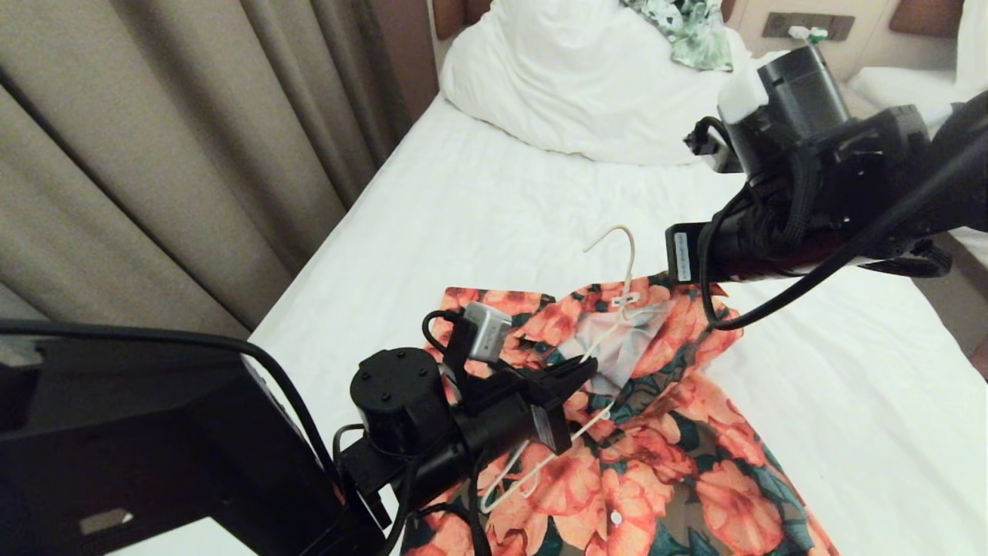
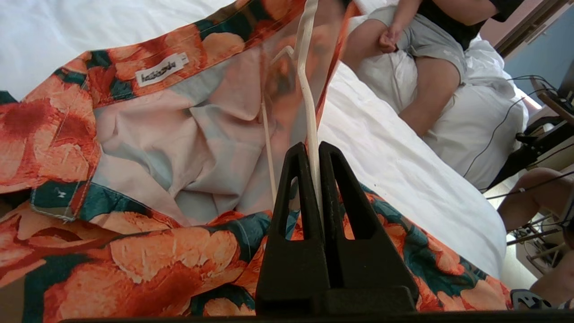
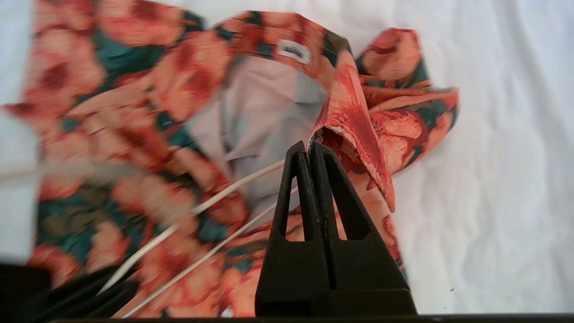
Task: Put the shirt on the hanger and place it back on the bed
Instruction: Hook one side of the shirt onto the hanger
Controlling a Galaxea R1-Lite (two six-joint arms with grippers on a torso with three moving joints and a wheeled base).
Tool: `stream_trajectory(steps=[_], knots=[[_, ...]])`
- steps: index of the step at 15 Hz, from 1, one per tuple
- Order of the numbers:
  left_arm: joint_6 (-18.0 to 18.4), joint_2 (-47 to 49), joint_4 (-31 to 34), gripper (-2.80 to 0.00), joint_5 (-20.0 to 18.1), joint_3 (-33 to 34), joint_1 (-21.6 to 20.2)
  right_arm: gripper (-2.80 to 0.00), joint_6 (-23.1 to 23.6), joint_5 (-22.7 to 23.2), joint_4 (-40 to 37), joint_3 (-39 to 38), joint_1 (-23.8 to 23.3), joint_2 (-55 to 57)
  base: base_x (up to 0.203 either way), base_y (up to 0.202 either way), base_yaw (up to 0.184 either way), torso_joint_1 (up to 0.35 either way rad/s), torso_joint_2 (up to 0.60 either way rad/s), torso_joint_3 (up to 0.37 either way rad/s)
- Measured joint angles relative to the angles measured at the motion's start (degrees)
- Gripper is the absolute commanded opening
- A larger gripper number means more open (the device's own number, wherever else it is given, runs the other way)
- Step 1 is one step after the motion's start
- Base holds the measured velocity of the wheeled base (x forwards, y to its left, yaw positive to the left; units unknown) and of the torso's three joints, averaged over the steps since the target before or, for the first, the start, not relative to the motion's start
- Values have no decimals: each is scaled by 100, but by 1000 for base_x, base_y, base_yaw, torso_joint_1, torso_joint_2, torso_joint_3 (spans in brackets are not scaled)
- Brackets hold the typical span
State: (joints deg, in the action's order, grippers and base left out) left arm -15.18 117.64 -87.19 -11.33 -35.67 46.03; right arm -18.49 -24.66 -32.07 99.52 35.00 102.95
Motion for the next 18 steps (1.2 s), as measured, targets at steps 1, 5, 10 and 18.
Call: stream_trajectory(steps=[1, 5, 10, 18], knots=[[-20, 48, 0, -280, 21, -44, 0, -280, -2, -2, -4, 0, 133, -66, 0, 0, 0, 0, 0, 0], [-92, 207, 1, -280, 256, -273, -63, -280, 2, 0, -105, -134, 439, -275, 0, 0, 0, 0, 0, 0], [-201, 278, 4, -280, 276, -433, -179, -280, 24, -2, -267, -296, 294, -460, 0, 0, 0, 0, 0, 0], [-202, 339, 1, -280, 343, -429, -130, 0, 28, -334, -134, 370, -515, 647, 0, 0, 0, 0, 0, 0]])
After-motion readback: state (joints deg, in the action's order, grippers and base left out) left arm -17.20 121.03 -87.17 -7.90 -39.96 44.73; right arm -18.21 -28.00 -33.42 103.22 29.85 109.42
